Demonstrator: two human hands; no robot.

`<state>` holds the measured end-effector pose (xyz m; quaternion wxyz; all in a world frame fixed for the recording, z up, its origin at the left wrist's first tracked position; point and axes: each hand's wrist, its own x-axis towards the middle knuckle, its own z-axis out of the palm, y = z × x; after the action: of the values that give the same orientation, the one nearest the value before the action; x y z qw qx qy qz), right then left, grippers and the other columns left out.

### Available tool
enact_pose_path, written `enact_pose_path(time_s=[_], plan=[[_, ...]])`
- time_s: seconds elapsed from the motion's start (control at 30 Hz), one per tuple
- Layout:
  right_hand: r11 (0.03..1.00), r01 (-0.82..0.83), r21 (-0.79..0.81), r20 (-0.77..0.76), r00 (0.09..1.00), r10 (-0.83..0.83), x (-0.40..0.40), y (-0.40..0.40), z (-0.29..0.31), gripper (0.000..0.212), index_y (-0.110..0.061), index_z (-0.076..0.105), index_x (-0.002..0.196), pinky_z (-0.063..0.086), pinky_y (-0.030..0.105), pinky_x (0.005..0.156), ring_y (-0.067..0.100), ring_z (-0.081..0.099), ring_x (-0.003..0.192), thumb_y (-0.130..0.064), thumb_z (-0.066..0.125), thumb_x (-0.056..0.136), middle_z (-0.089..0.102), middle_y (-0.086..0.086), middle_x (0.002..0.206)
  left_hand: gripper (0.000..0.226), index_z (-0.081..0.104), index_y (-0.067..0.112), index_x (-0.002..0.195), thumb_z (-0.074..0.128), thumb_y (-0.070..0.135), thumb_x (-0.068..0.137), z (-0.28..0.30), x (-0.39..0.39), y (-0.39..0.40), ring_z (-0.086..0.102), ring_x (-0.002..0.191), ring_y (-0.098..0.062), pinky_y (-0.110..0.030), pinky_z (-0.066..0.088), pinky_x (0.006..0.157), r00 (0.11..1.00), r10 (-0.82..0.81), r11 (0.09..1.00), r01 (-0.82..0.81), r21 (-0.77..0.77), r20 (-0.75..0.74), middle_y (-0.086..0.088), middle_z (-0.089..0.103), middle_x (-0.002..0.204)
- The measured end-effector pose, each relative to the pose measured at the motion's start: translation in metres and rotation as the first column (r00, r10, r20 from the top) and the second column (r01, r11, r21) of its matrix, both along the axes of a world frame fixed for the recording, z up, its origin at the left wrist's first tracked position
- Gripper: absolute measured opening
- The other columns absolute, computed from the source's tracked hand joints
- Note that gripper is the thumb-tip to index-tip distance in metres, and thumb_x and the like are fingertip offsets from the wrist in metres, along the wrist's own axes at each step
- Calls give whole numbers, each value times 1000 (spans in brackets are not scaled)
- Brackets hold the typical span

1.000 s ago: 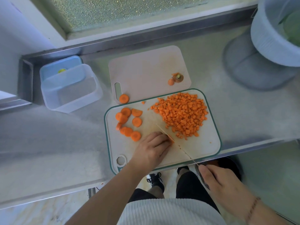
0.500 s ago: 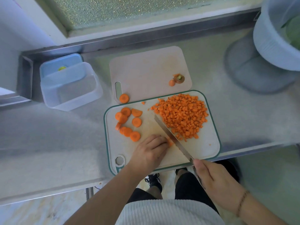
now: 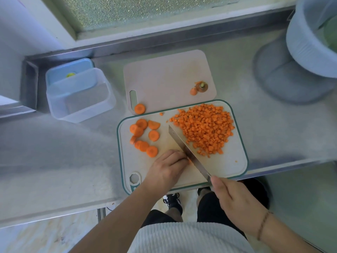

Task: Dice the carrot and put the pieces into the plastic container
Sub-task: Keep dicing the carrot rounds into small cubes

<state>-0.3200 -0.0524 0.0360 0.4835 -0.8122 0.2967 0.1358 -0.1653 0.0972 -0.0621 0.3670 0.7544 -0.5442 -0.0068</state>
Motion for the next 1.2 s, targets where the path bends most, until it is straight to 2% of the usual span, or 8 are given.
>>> enact_pose_path(time_s=[0.2,0.5,0.63,0.87,0.93,1.07,1.13,1.2], plan=[[993,35,112,-113,993,-22,-24,8,-3,55,-16,38,62,33,36,53,12,32,51,-64,26,86,33,-2,52,17,75,3,91,77,-10,81,-1,0,-2,64,90,-26,-36,56,81,1000,14,1000,-14,-5,-5,-8,71,98],[999,20,33,-7,1000,-20,15,8,-11,63,-12,44,62,47,44,68,19,47,57,-63,20,90,44,4,55,13,74,4,87,76,-8,83,2,8,-1,66,86,-28,-39,57,76,999,-8,1000,8,-12,-33,-9,71,94],[999,29,37,2,1000,-29,-6,9,-3,64,-17,40,60,42,39,60,10,38,50,-72,18,84,39,0,51,12,75,3,91,69,-7,88,0,6,4,66,88,-28,-40,57,81,1000,-22,1000,22,-6,-8,-9,71,96],[1000,7,29,-104,995,-4,-21,19,-7,59,-17,41,62,42,33,57,8,40,52,-65,18,86,40,-2,54,30,73,4,92,68,-22,77,-2,6,6,65,87,-28,-40,56,78,1000,23,999,-23,-26,12,-9,71,96],[1000,-3,-3,-110,994,2,-18,22,-14,66,-19,51,69,47,28,63,9,50,58,-69,11,88,53,-4,60,32,74,4,89,64,-23,77,-3,6,4,65,86,-28,-39,56,77,999,45,999,-45,-27,13,-8,71,94],[1000,7,-31,-8,1000,-8,-1,27,-28,78,-16,63,88,51,39,80,14,62,80,-75,11,84,67,0,80,34,74,3,86,63,-26,72,-3,6,3,65,83,-27,-37,57,75,995,95,995,-95,-34,-19,-7,71,92],[997,66,25,26,997,-67,0,25,-27,75,-15,61,79,51,38,71,12,59,69,-75,17,84,64,-4,71,32,73,4,86,67,-25,73,-2,5,2,65,82,-27,-36,56,73,995,100,994,-101,-44,-29,-7,72,92],[986,138,94,26,990,-141,-8,23,-23,60,-23,48,62,38,35,55,9,42,51,-75,25,83,45,-7,52,23,73,4,84,65,-17,82,0,6,-3,64,81,-26,-36,55,72,992,118,992,-120,-47,-32,-7,71,90]])
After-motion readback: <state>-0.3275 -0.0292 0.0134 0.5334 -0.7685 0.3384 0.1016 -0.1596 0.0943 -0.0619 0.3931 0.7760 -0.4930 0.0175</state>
